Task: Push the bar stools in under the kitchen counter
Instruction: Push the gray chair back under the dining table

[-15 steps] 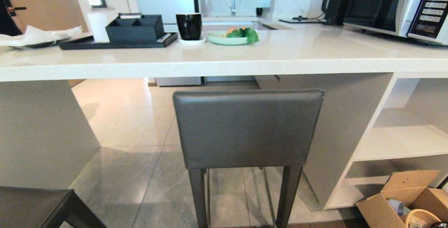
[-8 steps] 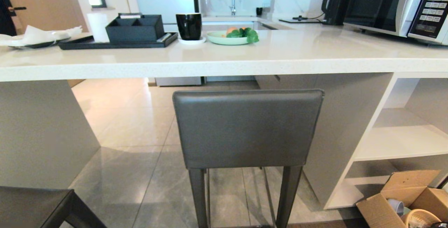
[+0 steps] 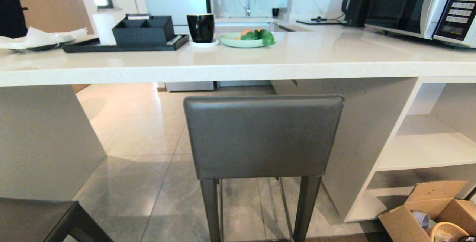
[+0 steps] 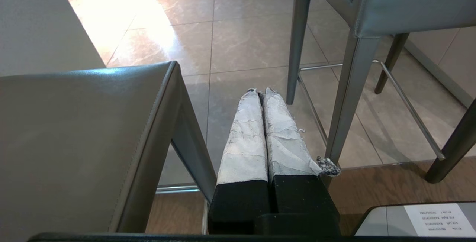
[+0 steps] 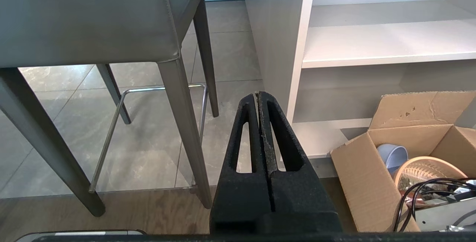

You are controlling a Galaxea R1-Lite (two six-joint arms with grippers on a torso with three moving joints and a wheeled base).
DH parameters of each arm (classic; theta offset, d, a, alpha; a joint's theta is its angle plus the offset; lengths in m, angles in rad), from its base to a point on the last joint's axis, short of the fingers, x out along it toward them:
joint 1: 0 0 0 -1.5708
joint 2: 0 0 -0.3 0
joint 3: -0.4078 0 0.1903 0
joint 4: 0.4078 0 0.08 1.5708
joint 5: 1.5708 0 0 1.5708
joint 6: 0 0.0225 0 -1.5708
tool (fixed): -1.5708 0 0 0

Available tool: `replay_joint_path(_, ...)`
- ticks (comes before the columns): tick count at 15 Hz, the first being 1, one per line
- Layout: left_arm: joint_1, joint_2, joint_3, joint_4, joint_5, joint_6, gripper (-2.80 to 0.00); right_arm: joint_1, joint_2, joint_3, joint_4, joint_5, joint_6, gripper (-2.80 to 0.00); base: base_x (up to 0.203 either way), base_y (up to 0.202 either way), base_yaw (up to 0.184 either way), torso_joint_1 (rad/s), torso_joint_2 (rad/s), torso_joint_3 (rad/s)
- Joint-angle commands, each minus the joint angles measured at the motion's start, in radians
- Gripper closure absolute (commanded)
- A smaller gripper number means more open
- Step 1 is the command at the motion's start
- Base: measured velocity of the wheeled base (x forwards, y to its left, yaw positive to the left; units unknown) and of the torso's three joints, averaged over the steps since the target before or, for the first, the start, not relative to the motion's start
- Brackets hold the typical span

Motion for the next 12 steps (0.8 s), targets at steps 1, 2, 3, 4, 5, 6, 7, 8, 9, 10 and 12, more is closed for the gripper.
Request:
replay_joint_path(1,0.000,0.003,0.001,0.001,0.000,0.001,0.00,0.000,0.002,0.000,0.000,0.000,0.000,0.00,0.000,0.000,0.000,0.000,0.00,0.000)
replay_joint_path(2,0.000,0.003,0.001,0.001,0.000,0.001,0.00,0.001,0.002,0.000,0.000,0.000,0.000,0.00,0.000,0.000,0.000,0.000,0.00,0.000)
replay_joint_path(3,0.000,0.003,0.001,0.001,0.000,-0.001,0.00,0.001,0.002,0.000,0.000,0.000,0.000,0.00,0.000,0.000,0.000,0.000,0.00,0.000)
replay_joint_path(4,0.000,0.003,0.001,0.001,0.000,-0.001,0.00,0.001,0.002,0.000,0.000,0.000,0.000,0.00,0.000,0.000,0.000,0.000,0.00,0.000)
replay_joint_path(5,0.000,0.003,0.001,0.001,0.000,-0.001,0.00,0.000,0.002,0.000,0.000,0.000,0.000,0.00,-0.109,0.000,-0.004,0.015,0.00,0.002)
replay_joint_path(6,0.000,0.003,0.001,0.001,0.000,-0.002,0.00,0.001,0.002,0.000,0.000,0.000,0.000,0.00,-0.184,0.000,-0.002,0.006,0.00,0.001)
replay_joint_path(7,0.000,0.003,0.001,0.001,0.000,-0.002,0.00,0.001,0.002,0.000,0.000,0.000,0.000,0.00,-0.199,0.000,-0.001,-0.004,0.01,0.003)
replay_joint_path(8,0.000,0.003,0.001,0.001,-0.002,-0.003,0.00,0.000,0.002,0.000,0.000,0.000,0.000,0.00,-0.202,0.000,-0.001,0.002,0.00,0.007)
replay_joint_path(9,0.000,0.003,0.001,0.001,-0.002,-0.002,0.00,0.001,0.002,0.000,0.000,0.000,0.000,0.00,-0.196,0.000,-0.004,0.006,0.00,0.006)
replay_joint_path(10,0.000,0.003,0.001,0.001,-0.002,-0.002,0.00,0.001,0.002,0.000,0.000,0.000,0.000,0.00,-0.197,0.000,-0.001,0.007,0.00,0.002)
replay_joint_path(12,0.000,0.003,0.001,0.001,-0.002,-0.002,0.00,0.001,0.002,0.000,0.000,0.000,0.000,0.00,-0.198,0.000,0.000,0.001,0.00,0.001)
